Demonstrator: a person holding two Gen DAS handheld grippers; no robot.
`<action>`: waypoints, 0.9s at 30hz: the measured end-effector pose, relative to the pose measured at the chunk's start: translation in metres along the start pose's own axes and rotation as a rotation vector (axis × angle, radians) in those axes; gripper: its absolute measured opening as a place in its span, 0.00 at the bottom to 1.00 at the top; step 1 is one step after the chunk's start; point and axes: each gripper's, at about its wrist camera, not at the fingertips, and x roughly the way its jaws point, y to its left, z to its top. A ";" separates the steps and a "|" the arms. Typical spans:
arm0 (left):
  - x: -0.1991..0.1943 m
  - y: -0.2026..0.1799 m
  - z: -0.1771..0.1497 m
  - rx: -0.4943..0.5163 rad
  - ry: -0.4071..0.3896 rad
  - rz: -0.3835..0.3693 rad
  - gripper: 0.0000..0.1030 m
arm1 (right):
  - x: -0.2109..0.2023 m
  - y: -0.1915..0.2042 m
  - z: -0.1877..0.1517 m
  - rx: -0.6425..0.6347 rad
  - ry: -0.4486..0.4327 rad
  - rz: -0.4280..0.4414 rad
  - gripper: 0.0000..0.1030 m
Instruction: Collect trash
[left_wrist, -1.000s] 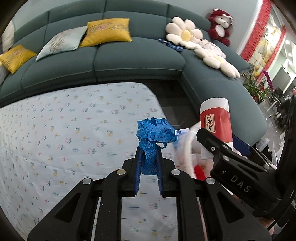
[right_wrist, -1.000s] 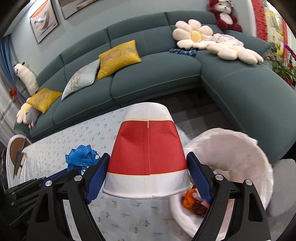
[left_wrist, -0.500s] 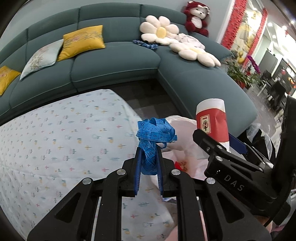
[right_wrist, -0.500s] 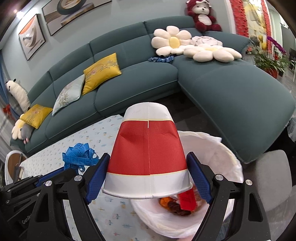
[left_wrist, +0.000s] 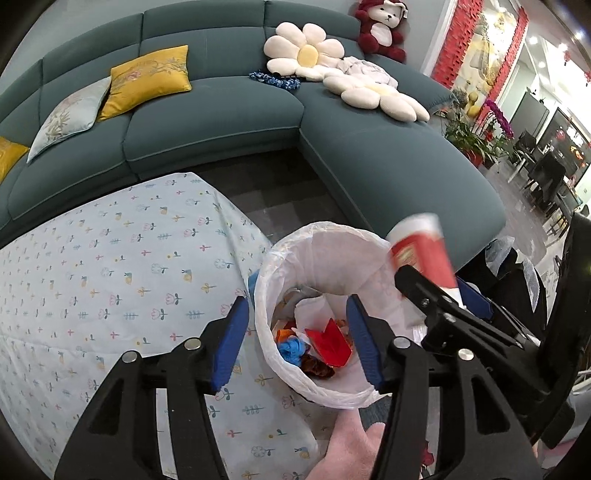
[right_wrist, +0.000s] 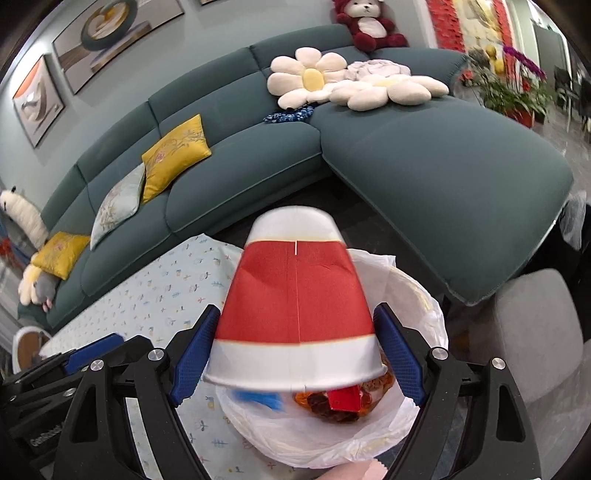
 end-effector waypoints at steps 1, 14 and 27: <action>0.000 -0.001 -0.001 0.003 0.001 0.004 0.51 | 0.001 -0.001 0.000 0.002 0.002 -0.002 0.79; -0.008 0.011 -0.010 -0.010 -0.001 0.044 0.51 | -0.010 -0.002 -0.008 -0.007 0.022 -0.002 0.79; -0.025 0.022 -0.032 0.013 -0.021 0.120 0.54 | -0.050 0.027 -0.025 -0.142 -0.004 -0.102 0.81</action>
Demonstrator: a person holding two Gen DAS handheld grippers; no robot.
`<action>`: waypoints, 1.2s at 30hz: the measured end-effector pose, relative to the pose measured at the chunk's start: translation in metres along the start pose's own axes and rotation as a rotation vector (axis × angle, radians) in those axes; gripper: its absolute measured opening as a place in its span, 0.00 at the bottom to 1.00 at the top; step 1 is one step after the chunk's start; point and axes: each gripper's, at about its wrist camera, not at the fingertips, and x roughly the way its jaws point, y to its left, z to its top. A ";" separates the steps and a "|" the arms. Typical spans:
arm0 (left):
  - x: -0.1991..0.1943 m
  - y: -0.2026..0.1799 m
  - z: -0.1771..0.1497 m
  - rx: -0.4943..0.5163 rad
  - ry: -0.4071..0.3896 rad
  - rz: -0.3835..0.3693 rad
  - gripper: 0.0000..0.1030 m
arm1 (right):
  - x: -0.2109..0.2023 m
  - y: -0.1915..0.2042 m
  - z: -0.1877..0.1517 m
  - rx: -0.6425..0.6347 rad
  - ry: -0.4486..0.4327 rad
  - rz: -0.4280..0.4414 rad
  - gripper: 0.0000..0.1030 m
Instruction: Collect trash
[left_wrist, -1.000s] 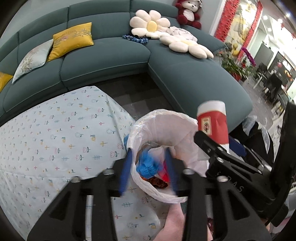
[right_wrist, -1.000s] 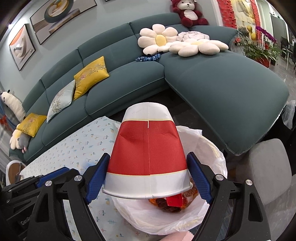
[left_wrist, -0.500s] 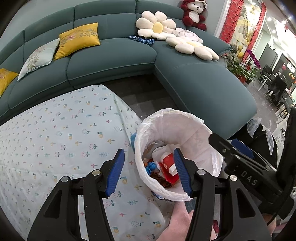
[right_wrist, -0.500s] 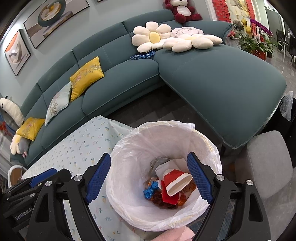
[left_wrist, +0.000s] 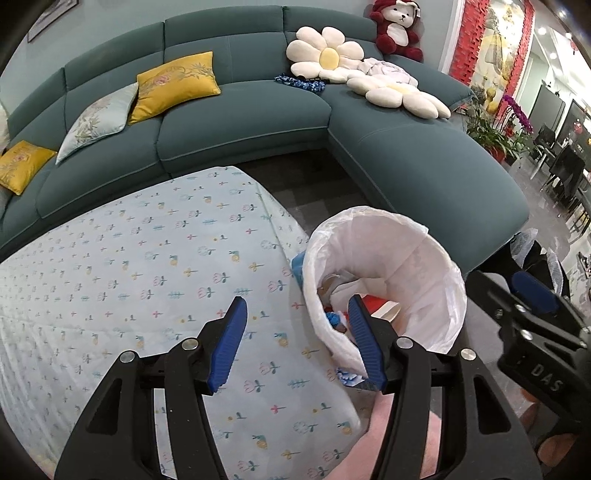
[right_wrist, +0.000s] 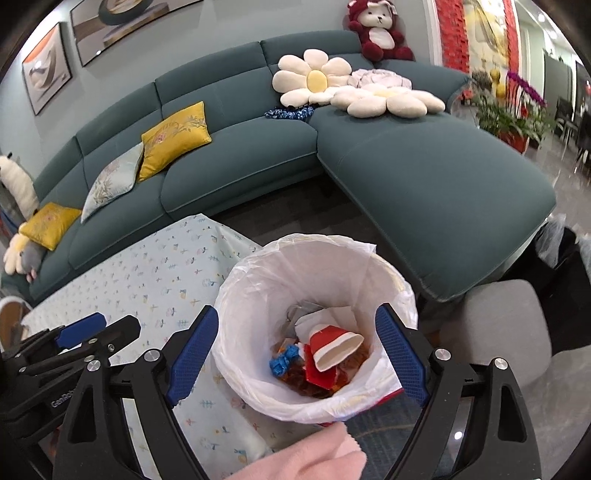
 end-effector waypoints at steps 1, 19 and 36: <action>-0.002 0.001 -0.002 0.001 -0.004 0.005 0.57 | -0.003 0.001 -0.001 -0.007 -0.002 -0.003 0.81; -0.017 0.008 -0.025 0.002 -0.038 0.073 0.83 | -0.022 0.015 -0.020 -0.074 0.019 -0.029 0.93; -0.015 0.004 -0.029 -0.007 -0.043 0.091 0.88 | -0.024 0.016 -0.030 -0.106 0.023 -0.051 0.93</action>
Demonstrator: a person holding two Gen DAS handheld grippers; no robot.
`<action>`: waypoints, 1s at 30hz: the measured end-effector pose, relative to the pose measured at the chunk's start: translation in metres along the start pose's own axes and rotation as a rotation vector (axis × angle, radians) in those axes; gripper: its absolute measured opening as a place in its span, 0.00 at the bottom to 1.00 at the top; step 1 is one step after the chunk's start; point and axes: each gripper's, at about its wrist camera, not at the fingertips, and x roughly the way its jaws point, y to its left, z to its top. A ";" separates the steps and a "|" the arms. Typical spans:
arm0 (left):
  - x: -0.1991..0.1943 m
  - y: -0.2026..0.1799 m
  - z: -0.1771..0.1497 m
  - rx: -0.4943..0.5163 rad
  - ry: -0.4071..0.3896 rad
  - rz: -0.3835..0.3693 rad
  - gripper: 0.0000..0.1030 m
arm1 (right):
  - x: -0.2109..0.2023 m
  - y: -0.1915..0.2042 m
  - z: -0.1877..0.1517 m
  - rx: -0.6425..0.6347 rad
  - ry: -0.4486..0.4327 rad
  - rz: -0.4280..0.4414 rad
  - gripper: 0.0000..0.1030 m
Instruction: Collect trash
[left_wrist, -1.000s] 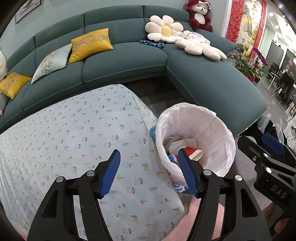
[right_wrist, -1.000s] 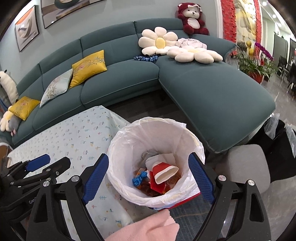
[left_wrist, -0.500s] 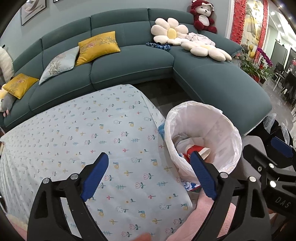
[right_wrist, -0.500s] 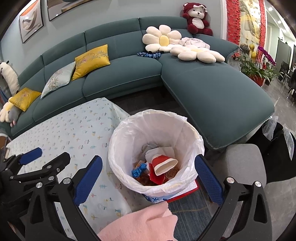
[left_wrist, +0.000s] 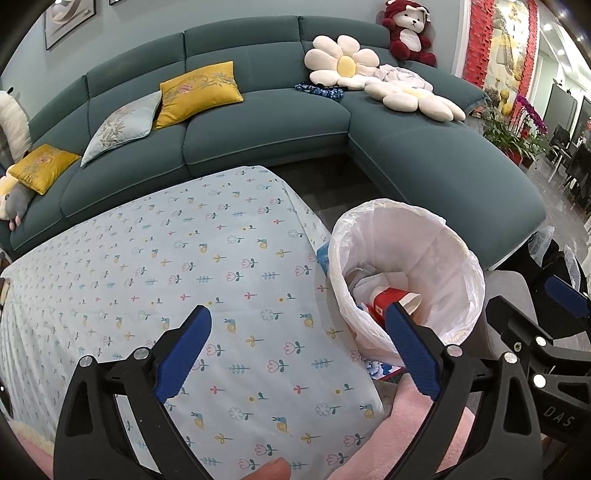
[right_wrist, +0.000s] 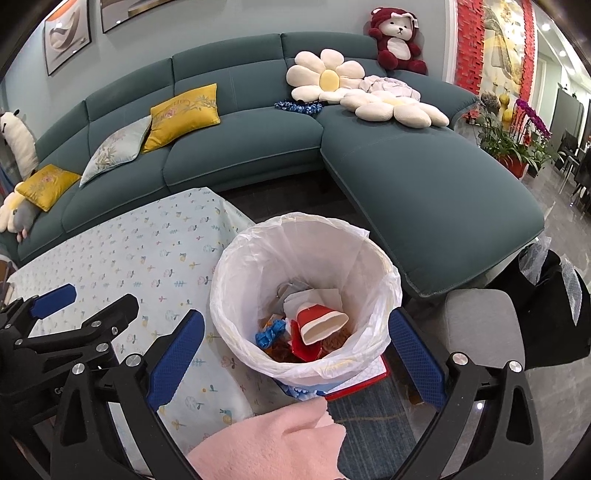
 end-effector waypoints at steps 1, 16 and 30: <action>0.000 0.000 0.000 0.000 0.000 0.000 0.88 | 0.000 0.000 0.000 -0.001 -0.001 0.001 0.93; 0.005 0.002 -0.002 -0.004 0.008 0.015 0.88 | 0.001 -0.002 0.000 -0.003 0.000 -0.010 0.93; 0.004 0.002 -0.003 -0.001 0.005 0.021 0.88 | 0.000 -0.004 0.000 -0.009 0.001 -0.019 0.93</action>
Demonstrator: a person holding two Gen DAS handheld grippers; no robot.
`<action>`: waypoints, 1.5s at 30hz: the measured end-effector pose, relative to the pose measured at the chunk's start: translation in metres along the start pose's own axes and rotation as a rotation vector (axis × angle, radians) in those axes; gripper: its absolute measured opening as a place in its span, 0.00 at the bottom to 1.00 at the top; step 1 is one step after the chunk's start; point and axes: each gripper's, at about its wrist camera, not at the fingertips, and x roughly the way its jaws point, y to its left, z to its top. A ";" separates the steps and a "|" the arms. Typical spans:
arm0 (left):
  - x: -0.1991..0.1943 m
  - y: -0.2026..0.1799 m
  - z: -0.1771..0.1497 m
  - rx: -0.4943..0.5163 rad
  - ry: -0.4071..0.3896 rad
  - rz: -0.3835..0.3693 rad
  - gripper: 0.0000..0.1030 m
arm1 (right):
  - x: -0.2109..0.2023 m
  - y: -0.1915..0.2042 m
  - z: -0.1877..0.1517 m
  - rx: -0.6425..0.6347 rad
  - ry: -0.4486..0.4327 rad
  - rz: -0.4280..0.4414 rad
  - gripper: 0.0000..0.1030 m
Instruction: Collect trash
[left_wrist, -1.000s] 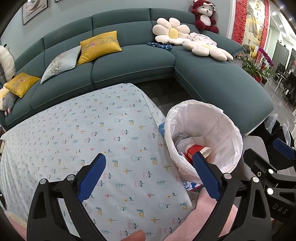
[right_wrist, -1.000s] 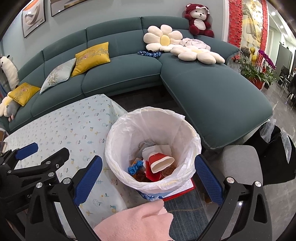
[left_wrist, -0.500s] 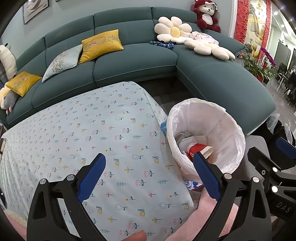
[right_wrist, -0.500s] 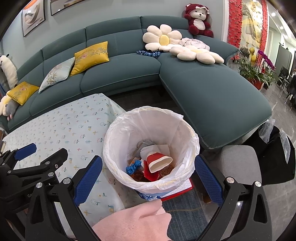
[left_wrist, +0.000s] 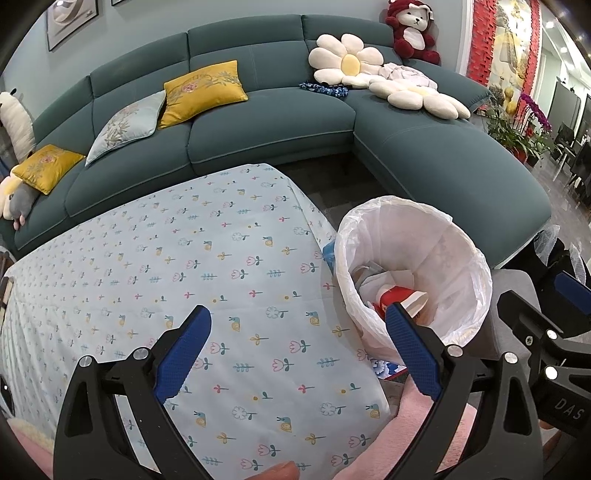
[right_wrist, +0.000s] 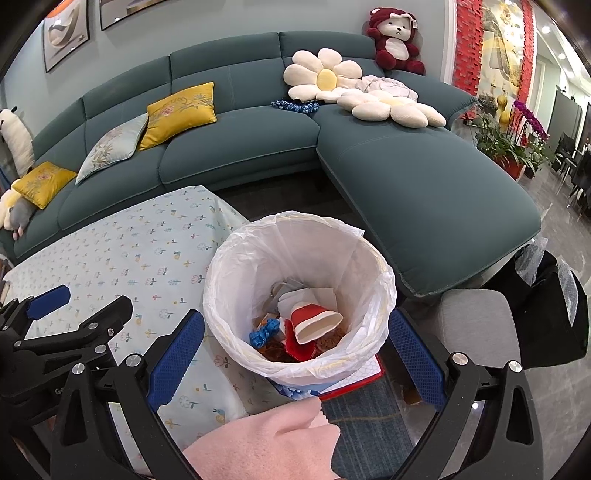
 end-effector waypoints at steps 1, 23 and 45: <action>0.000 0.000 0.000 -0.001 0.000 0.000 0.88 | 0.000 0.001 0.000 -0.002 0.000 -0.001 0.93; 0.001 0.009 0.001 -0.019 0.000 0.015 0.88 | 0.002 0.006 -0.002 -0.024 0.005 -0.007 0.93; 0.004 0.009 -0.006 -0.020 0.016 0.024 0.88 | 0.003 0.006 -0.014 -0.043 0.028 -0.015 0.93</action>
